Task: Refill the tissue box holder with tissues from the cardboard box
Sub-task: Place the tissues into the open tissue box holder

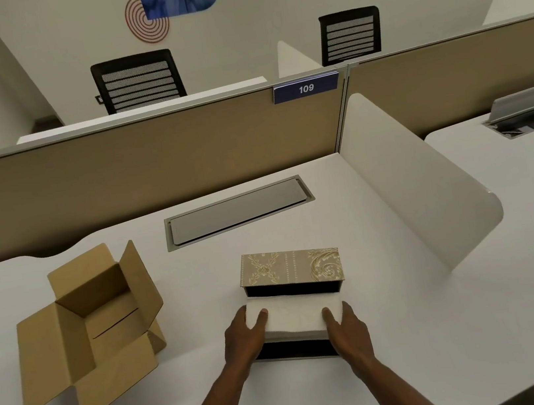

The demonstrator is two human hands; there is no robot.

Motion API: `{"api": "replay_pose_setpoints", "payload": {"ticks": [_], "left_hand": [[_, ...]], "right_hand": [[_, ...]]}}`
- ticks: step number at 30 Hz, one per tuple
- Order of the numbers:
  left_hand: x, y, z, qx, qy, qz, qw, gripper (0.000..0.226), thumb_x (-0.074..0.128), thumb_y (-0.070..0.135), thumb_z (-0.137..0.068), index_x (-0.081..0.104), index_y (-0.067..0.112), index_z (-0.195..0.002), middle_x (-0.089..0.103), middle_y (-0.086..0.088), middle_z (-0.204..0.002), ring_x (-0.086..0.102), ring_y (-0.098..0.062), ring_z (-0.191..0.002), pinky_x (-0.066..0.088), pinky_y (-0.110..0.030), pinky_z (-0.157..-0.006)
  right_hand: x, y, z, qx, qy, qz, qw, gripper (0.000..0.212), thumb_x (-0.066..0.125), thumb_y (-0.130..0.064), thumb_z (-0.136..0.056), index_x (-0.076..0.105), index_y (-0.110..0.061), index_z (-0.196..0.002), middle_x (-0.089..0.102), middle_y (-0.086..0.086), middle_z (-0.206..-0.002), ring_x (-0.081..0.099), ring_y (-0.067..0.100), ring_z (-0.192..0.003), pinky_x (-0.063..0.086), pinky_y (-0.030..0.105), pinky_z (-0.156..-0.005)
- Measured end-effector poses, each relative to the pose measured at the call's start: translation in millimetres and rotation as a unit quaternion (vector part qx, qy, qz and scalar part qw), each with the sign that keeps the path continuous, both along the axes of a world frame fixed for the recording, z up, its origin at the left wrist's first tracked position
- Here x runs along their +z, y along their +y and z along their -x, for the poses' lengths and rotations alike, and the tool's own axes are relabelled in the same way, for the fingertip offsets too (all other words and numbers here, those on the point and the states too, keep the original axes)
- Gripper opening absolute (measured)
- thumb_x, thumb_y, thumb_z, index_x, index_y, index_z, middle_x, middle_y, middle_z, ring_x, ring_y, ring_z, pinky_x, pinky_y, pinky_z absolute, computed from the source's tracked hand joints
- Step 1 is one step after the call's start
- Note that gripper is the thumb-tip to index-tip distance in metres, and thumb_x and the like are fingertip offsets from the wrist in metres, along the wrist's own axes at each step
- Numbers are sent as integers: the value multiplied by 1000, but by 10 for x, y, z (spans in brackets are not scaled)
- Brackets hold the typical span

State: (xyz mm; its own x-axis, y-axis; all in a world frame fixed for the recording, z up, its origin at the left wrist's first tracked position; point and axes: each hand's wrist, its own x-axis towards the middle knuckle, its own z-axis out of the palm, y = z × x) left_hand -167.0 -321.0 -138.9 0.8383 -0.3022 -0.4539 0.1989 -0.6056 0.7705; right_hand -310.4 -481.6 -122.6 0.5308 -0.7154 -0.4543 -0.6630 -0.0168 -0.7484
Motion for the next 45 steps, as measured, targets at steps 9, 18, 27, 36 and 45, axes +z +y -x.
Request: {"api": "replay_pose_setpoints", "payload": {"ticks": [9,18,27,36,45], "left_hand": [[-76,-147,368,-201,-414,24,888,41,50,28,-101,57,18,-140,58,-1,-144,50,-14,-137,39,-28,-115],[-363,-197,139,-364,-415,-95,828,59,25,42,-107,14,19,-160,3,4,-167,2,-13,-156,-1,-32,-126],[-273,-11,-85,-318,-349,-123,873,74,9,66,-98,22,26,-158,25,5,-165,21,-17,-152,15,-40,-126],[-133,6,-31,-147,-411,7,900,44,39,29,-104,57,16,-141,56,3,-145,48,-7,-136,34,-33,-118],[-54,37,169,90,-78,67,991,46,52,33,-103,49,19,-147,55,-9,-146,52,-25,-135,44,-38,-110]], "right_hand": [[-137,175,-18,32,-104,363,926,44,56,-29,-96,56,-10,-136,59,9,-132,53,24,-123,48,39,-103],[-470,169,-111,305,-28,407,861,55,23,-38,-108,29,-15,-157,20,0,-165,15,17,-155,10,39,-122],[-512,55,-41,291,8,383,877,68,5,-54,-103,16,-19,-161,8,-6,-167,-1,7,-155,-1,31,-125],[-364,-30,46,219,-96,346,907,56,26,-43,-106,24,-21,-158,16,-13,-164,9,2,-153,7,24,-125],[-119,-19,92,-89,-68,44,993,52,44,-39,-105,46,-12,-149,53,11,-148,49,28,-136,37,38,-114]]}}
